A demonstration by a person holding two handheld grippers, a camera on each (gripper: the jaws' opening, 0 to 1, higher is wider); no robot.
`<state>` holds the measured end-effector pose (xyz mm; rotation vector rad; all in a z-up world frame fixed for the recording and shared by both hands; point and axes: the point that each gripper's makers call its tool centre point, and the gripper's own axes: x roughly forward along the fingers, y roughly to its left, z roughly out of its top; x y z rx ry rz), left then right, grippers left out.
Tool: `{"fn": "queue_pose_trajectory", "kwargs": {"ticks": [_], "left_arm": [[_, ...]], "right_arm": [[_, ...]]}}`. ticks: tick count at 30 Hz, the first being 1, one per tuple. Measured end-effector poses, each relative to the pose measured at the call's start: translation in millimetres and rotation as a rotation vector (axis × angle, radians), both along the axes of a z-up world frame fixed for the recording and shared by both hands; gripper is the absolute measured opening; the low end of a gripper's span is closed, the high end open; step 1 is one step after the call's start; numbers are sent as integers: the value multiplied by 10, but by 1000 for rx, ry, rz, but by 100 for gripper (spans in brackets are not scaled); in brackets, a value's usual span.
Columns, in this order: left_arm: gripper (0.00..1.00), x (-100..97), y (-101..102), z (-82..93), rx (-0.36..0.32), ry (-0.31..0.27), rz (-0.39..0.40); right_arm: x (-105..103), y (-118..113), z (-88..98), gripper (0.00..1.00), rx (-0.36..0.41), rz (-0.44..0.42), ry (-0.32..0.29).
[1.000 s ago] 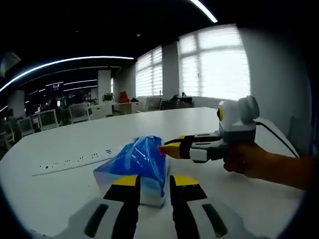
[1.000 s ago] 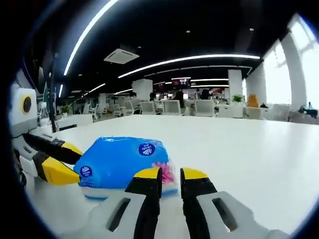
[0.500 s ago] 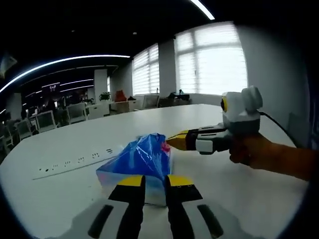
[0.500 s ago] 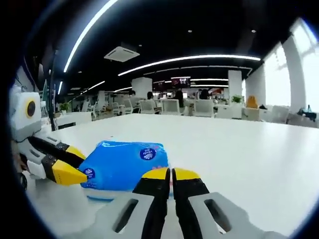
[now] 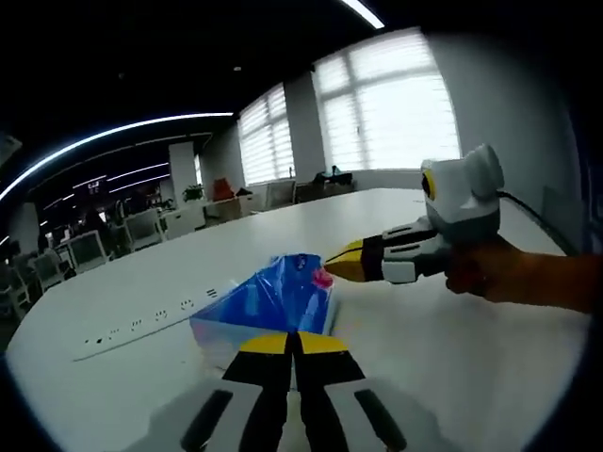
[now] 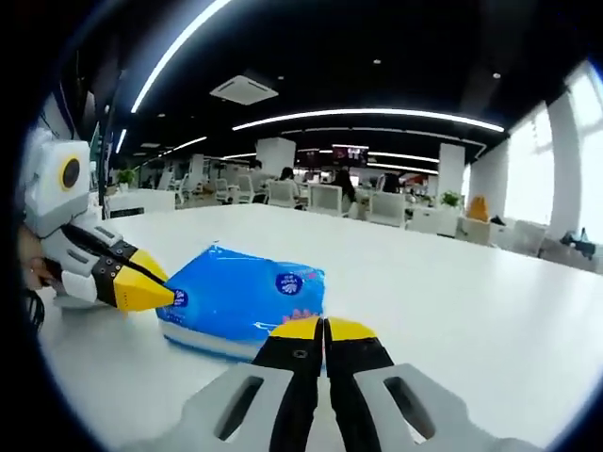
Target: Arrange the tabletop items into an orderly group along one side of the table until the central work area is clear of visible clutter.
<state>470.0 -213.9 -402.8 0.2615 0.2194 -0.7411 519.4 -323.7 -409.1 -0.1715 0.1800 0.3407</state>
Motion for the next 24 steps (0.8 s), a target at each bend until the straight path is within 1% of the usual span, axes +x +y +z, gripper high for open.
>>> {"fn": "queue_pose_trajectory", "kwargs": {"ticks": [1,2,8,13,15,17,18,19,20,24], "left_arm": [[0,1,6,14,11,-11,0],[0,3,9,20,21,-18,-4],[0,-14,61,54,38,-46,-16],[0,-24,95,108,41,-66,-16],[0,-38,105,141,45,-76,-18],[0,-57,113,194,39,-83,-23],[0,-64,113,209,40,-87,-24],[0,-50,128,247,70,-119,-21],[0,-59,132,259,80,-129,-22],[0,-85,185,301,70,-136,-20]], "right_arm": [[-9,5,11,0,-9,1,-5],[-18,5,35,0,-35,1,-20],[-107,51,121,0,-145,9,-63],[-168,82,213,0,-159,3,-93],[-185,93,256,0,-182,-1,-110],[-201,95,290,0,-295,-1,-128],[-218,127,307,0,-300,3,-135],[-249,156,322,0,-288,4,-135],[-269,171,348,0,-289,3,-143],[-334,215,428,0,-315,2,-170]]}}
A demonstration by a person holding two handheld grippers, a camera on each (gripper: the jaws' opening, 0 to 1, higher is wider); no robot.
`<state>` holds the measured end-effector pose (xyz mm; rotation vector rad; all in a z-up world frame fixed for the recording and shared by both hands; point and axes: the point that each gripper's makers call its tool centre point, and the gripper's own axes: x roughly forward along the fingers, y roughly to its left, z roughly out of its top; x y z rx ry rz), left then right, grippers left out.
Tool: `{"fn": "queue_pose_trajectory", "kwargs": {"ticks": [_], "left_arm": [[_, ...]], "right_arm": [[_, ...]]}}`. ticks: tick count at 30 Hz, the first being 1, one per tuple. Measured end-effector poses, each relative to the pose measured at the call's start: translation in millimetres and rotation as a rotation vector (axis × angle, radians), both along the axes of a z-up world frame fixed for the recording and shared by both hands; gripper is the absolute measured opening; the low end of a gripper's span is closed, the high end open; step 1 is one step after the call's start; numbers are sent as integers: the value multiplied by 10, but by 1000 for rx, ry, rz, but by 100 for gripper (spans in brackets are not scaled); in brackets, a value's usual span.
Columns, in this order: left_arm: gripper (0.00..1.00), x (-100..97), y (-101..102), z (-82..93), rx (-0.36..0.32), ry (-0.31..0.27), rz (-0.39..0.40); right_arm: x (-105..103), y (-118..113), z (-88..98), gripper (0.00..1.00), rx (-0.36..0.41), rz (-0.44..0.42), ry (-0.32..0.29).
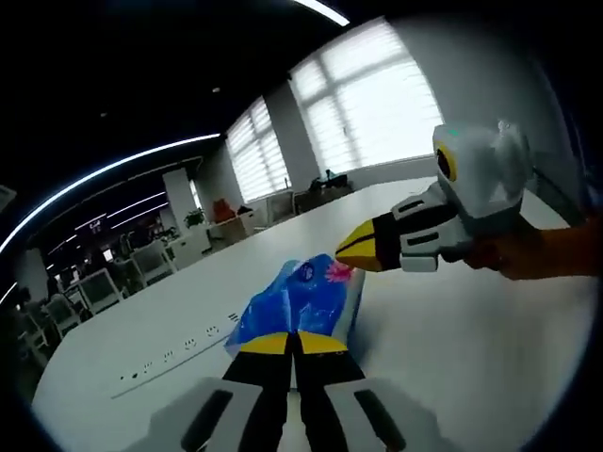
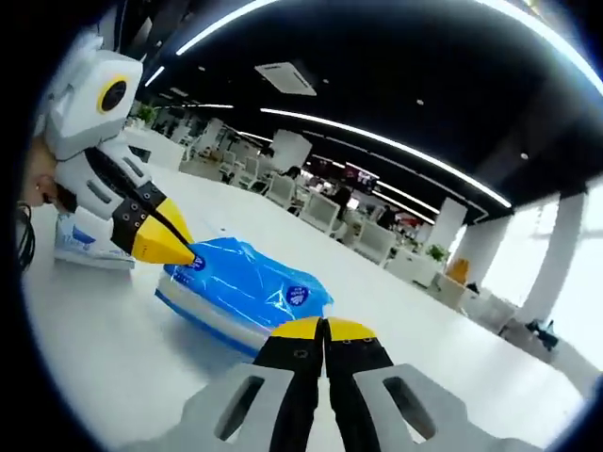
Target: Arrange the tabletop items into an orderly group along one side of the table until the central work area is clear of visible clutter.
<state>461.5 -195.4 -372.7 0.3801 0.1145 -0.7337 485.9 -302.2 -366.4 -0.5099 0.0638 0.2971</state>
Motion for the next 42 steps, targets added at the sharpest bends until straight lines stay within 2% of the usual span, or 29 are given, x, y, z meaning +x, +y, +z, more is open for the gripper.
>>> {"fn": "queue_pose_trajectory", "kwargs": {"ticks": [7,10,19,30,39,42], "left_arm": [[0,-101,81,98,-23,-18,-4],[0,-138,105,139,-11,-43,-5],[0,-284,121,206,-19,-70,-25],[0,-403,200,201,-24,-69,-33],[0,-552,241,216,-50,-65,-53],[0,-592,229,223,-26,-76,-53]], "right_arm": [[-138,82,74,0,-11,5,-27],[-195,114,108,0,-16,6,-40],[-373,138,205,0,-38,8,-59],[-528,209,204,0,-27,16,-51],[-695,320,290,0,16,38,-59],[-748,415,284,0,-10,51,-62]]}}
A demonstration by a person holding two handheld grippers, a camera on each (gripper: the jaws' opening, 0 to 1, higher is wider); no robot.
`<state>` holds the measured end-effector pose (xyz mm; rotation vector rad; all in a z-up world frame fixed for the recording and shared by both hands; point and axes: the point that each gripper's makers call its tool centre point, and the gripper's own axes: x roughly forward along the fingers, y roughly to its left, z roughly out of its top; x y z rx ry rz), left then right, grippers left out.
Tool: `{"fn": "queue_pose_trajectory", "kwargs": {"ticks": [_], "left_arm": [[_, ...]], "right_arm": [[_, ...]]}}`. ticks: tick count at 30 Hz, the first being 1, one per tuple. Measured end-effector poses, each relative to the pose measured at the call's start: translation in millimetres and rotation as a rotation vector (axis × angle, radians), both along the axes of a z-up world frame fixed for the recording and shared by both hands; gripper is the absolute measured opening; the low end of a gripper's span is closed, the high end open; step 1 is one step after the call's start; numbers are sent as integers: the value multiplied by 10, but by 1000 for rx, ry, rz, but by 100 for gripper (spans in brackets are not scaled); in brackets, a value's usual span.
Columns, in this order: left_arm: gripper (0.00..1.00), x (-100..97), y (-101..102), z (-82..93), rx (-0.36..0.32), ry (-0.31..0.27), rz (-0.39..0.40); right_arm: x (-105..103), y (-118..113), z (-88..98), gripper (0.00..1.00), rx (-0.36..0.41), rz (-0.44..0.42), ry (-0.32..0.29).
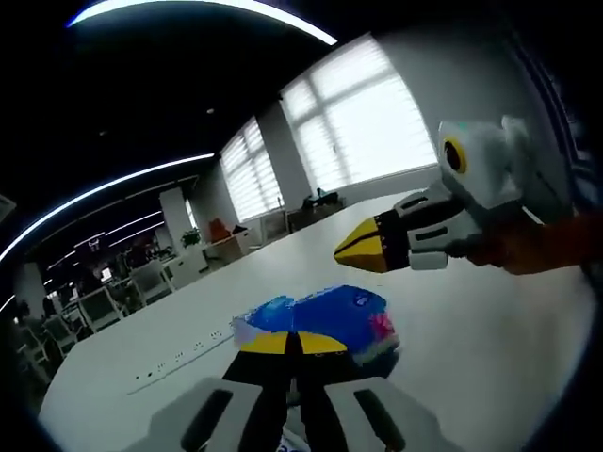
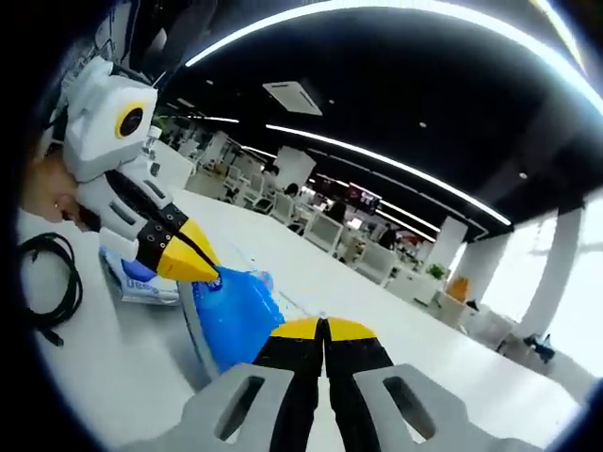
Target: Arrange the tabletop items into an orderly group along one side of the table until the central work area is clear of visible clutter.
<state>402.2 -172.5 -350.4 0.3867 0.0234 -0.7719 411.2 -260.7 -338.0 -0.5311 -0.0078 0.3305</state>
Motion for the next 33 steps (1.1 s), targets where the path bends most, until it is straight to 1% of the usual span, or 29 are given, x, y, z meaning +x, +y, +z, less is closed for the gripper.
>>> {"fn": "queue_pose_trajectory", "kwargs": {"ticks": [2,3,5,6,9,12,15,20,25,27,30,33], "left_arm": [[0,-23,-2,8,15,-13,2],[0,-25,4,-15,15,-6,3],[0,-30,31,-87,19,10,6],[0,-43,48,-132,17,19,4],[0,-50,91,-189,20,31,10],[0,-57,109,-204,14,44,12],[0,-60,118,-189,20,38,12],[0,-82,114,-179,25,37,6],[0,-115,130,-230,21,48,3],[0,-133,136,-256,18,52,3],[0,-146,135,-279,21,57,1],[0,-155,142,-275,21,58,0]], "right_arm": [[-28,60,-22,0,-26,8,1],[-32,61,-58,0,-27,6,7],[-59,57,-129,0,-1,7,25],[-72,52,-154,0,3,7,27],[-101,38,-218,0,10,5,41],[-123,24,-211,0,16,6,48],[-125,-5,-162,0,23,1,41],[-149,-21,-165,0,35,-3,52],[-195,-39,-217,0,106,2,78],[-205,-60,-274,0,140,-11,113],[-218,-65,-284,0,142,-5,113],[-234,-67,-286,1,182,-3,122]]}}
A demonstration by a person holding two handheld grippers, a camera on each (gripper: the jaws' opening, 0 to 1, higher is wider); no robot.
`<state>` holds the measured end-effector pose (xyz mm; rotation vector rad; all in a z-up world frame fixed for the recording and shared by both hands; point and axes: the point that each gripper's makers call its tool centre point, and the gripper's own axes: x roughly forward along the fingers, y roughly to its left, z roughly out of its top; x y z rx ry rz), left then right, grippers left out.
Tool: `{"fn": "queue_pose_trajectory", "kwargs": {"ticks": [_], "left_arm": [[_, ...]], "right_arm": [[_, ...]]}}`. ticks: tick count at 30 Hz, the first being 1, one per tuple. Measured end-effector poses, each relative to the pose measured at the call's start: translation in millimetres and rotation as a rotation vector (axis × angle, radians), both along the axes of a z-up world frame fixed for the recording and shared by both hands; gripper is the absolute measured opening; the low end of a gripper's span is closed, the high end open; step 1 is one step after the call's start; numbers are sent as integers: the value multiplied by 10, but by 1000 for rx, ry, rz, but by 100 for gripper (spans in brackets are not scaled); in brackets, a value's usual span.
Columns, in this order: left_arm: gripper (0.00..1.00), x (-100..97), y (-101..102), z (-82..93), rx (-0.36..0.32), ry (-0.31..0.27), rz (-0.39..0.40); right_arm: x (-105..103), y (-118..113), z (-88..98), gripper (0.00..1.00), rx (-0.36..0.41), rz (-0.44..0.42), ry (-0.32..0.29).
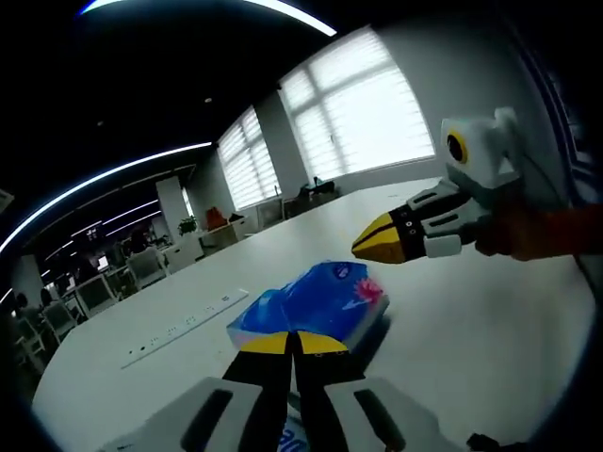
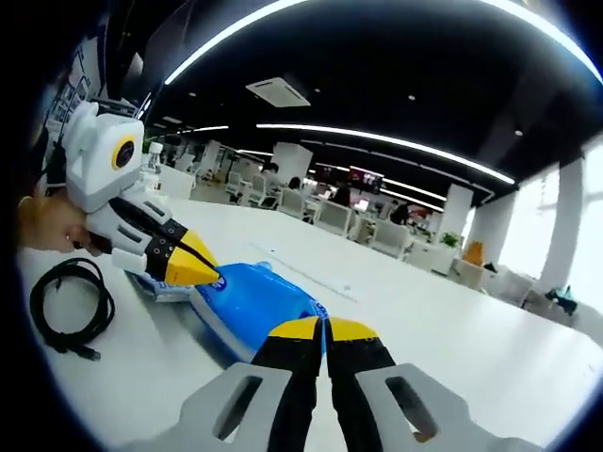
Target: Arrange the tabletop items into an orderly group along one side of the table until the central work area is clear of visible clutter.
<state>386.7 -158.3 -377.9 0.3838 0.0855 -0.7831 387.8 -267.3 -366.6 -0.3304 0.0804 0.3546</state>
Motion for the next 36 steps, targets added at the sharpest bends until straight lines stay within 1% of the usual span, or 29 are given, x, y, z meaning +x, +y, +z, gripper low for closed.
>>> {"fn": "queue_pose_trajectory", "kwargs": {"ticks": [2,6,8,10,14,16,18,24,25,26,27,28,30,32,36], "left_arm": [[0,-4,2,8,0,-1,-2],[0,-10,5,10,0,-2,-2],[0,-12,13,1,2,0,-2],[0,-13,23,-10,3,2,-2],[0,-13,41,-16,0,4,-1],[0,-14,44,-20,-2,7,-1],[0,-18,43,-28,0,8,-3],[0,-42,35,-44,-4,14,-14],[0,-46,32,-46,3,11,-16],[0,-51,26,-47,6,9,-19],[0,-53,20,-48,6,9,-21],[0,-55,12,-50,8,10,-23],[0,-55,5,-51,12,7,-23],[0,-52,9,-51,16,4,-22],[0,-42,48,-40,8,2,-16]], "right_arm": [[-5,9,-21,2,19,4,14],[-10,16,-35,10,30,5,21],[-2,5,-92,14,66,-3,43],[-6,7,-160,16,96,-10,70],[13,-14,-214,16,105,-22,82],[23,-16,-232,16,146,-27,97],[37,-18,-259,15,169,-29,111],[34,-37,-372,11,197,-34,151],[26,-34,-371,10,212,-30,154],[24,-25,-365,5,220,-23,153],[20,-9,-356,2,220,-17,151],[28,-25,-350,2,193,-28,142],[26,3,-366,0,129,-20,135],[18,14,-358,0,114,-20,124],[2,36,-299,0,81,-11,75]]}}
